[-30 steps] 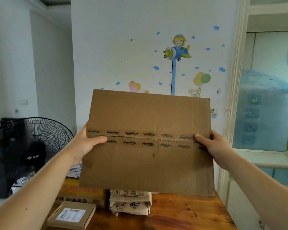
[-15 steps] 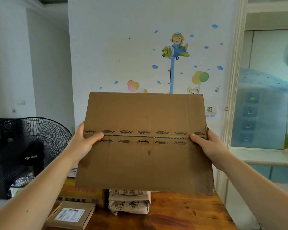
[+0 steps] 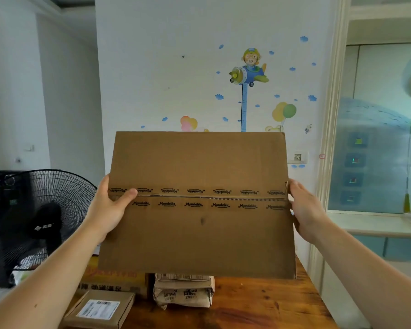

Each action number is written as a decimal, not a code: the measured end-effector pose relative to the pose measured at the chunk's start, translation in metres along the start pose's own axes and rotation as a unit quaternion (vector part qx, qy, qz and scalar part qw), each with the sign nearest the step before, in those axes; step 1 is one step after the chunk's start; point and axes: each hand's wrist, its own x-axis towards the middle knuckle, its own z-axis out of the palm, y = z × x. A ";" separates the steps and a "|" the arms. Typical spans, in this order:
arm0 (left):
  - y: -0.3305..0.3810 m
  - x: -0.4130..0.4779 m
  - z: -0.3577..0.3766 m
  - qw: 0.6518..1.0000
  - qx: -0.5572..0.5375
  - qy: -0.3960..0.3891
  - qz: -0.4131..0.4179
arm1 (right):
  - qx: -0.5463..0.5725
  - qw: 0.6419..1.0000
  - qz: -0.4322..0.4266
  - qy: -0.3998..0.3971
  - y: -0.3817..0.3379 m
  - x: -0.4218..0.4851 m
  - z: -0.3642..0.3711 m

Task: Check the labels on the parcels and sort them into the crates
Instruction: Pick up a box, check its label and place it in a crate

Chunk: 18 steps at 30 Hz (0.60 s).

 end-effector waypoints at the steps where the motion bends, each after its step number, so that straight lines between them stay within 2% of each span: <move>1: 0.000 0.000 0.000 1.000 0.002 0.004 0.007 | 0.004 1.000 0.004 -0.001 0.002 0.002 -0.001; 6: -0.001 0.001 0.000 0.999 0.023 0.031 0.034 | 0.023 0.999 0.024 -0.026 0.004 0.000 0.003; 12: -0.011 0.002 -0.005 0.999 0.018 0.046 0.020 | -0.020 0.990 0.065 -0.126 0.009 0.001 -0.001; 18: -0.011 0.008 -0.008 0.998 0.026 0.051 0.024 | -0.057 0.986 0.056 -0.145 0.014 -0.004 -0.002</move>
